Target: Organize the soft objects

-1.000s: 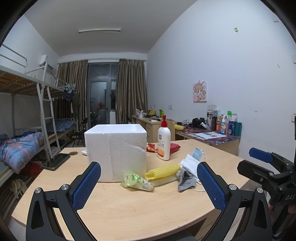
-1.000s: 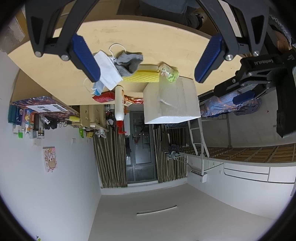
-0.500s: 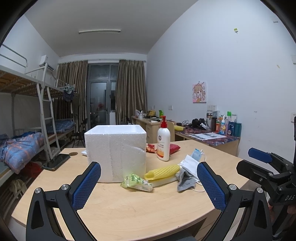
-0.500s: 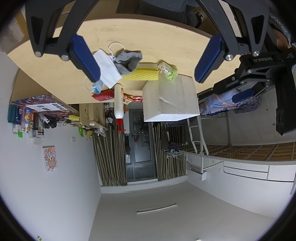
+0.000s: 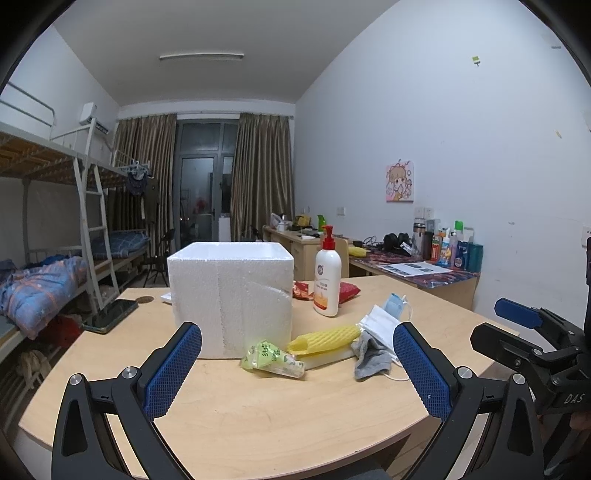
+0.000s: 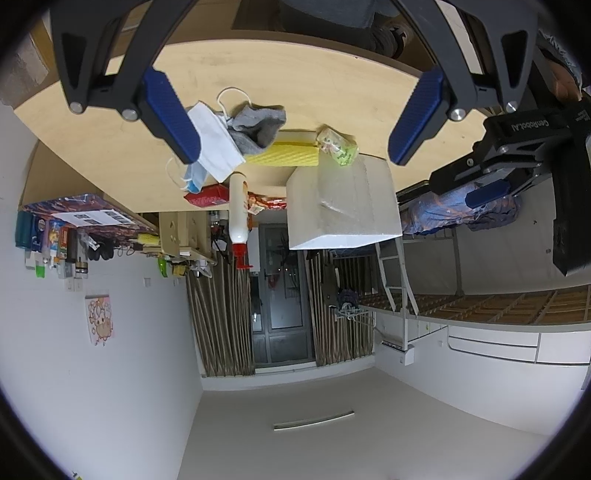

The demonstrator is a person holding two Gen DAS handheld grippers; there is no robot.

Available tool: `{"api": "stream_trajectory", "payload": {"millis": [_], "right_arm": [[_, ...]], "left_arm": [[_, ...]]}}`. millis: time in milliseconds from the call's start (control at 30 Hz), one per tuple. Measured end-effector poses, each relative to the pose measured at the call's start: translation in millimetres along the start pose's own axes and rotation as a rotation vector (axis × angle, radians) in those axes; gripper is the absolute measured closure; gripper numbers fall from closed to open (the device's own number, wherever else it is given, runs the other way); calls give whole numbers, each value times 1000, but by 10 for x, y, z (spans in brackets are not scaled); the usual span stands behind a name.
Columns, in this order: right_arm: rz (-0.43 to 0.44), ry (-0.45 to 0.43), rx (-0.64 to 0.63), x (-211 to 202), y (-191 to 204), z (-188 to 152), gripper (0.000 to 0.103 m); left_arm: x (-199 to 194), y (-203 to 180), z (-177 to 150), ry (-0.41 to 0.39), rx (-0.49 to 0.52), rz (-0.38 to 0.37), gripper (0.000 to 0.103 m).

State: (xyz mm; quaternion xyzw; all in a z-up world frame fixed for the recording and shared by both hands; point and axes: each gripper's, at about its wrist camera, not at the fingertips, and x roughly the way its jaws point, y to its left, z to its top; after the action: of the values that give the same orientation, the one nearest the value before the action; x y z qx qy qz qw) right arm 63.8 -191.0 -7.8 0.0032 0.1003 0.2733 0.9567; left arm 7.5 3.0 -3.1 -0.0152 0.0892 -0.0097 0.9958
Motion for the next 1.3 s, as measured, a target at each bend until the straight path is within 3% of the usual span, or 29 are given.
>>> {"api": "stream_trajectory", "payload": {"millis": [567, 1000, 1300], "right_arm": [[0, 30, 21, 263, -147, 113, 0], [-46, 117, 25, 648, -385, 147, 0], [-69, 196, 43, 904, -511, 76, 0]], "left_arm": [[270, -2, 136, 20, -1, -15, 0], [828, 24, 124, 129, -8, -49, 0], [1221, 154, 27, 235, -43, -28, 0]]}}
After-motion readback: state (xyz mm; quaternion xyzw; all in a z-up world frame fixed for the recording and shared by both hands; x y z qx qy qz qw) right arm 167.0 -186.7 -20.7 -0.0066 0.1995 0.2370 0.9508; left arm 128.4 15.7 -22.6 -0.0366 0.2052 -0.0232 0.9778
